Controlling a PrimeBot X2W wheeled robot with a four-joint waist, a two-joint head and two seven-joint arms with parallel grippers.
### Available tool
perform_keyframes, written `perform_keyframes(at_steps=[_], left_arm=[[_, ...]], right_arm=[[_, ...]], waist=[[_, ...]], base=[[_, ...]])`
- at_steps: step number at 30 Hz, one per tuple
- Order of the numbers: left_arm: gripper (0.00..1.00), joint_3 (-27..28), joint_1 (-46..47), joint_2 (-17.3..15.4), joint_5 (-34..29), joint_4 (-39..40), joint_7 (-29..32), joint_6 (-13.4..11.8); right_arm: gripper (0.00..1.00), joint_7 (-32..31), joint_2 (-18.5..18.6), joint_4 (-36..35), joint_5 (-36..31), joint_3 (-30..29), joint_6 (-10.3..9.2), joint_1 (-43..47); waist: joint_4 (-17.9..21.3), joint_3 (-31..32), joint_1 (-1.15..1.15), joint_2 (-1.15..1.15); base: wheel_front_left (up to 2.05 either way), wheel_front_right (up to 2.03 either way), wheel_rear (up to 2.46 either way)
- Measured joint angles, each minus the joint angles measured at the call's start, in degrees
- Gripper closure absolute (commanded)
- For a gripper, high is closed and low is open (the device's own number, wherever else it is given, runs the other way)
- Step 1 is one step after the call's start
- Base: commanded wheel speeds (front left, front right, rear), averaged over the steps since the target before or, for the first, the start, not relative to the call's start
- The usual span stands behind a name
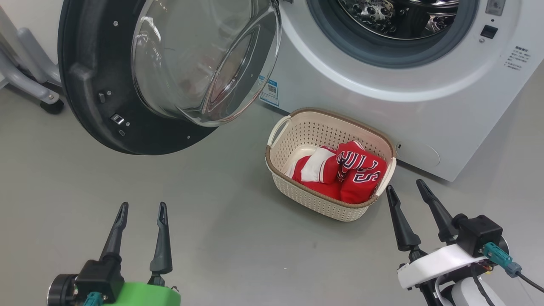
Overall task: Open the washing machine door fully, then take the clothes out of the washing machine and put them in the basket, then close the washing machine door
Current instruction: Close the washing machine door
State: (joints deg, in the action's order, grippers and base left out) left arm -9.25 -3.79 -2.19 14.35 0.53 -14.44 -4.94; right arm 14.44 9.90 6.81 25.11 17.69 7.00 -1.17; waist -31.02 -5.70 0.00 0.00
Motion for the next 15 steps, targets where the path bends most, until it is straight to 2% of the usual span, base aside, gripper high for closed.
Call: perform_keyframes(at_steps=[15], left_arm=[[0.0,0.09,-0.05,0.0,0.0,0.24,0.0,-0.4]], right_arm=[[0.0,0.0,0.24,0.12,0.09,0.4,0.0,-0.21]], waist=[[0.05,0.31,0.0,0.0]], base=[[0.0,0.0,0.0]])
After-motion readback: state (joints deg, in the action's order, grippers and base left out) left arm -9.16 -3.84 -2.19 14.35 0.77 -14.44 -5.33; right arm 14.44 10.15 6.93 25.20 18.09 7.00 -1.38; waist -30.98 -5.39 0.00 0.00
